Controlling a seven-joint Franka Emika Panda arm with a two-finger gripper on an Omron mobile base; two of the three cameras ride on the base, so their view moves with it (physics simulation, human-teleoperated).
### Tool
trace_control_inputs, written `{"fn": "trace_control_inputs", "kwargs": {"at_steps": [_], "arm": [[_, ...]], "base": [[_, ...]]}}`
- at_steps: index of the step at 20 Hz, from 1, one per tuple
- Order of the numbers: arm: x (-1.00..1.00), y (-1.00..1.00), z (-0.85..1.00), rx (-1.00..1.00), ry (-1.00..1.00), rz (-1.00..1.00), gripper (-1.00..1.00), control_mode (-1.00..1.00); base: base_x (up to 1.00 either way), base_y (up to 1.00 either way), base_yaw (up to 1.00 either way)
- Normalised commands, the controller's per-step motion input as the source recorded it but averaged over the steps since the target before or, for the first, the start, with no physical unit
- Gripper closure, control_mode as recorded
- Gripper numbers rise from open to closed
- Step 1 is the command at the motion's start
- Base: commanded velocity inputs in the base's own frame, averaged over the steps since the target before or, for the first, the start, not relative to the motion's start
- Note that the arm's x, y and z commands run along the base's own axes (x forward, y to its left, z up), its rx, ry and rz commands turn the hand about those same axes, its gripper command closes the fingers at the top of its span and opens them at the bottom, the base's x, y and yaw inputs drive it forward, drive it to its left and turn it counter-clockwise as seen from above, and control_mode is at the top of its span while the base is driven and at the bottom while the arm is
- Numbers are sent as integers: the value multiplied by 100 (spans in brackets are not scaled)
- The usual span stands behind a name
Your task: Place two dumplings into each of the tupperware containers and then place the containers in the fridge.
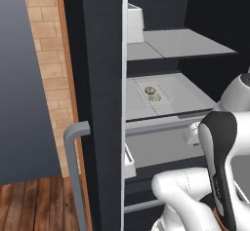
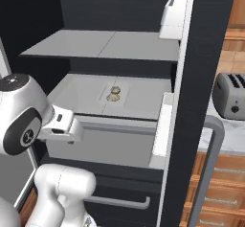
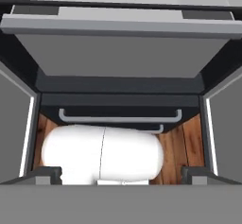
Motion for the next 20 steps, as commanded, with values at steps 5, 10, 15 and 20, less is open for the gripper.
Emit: {"fn": "trace_control_inputs", "kwargs": {"at_steps": [5,10,15,20], "arm": [[-12,2,6,0,0,-7,-100,-100],[-1,9,7,0,0,-6,-100,-100],[-16,0,5,0,0,0,-100,100],[0,0,0,0,0,0,-100,100]], "base": [[0,0,0],[0,0,0],[-26,0,0],[-97,0,-10]]}}
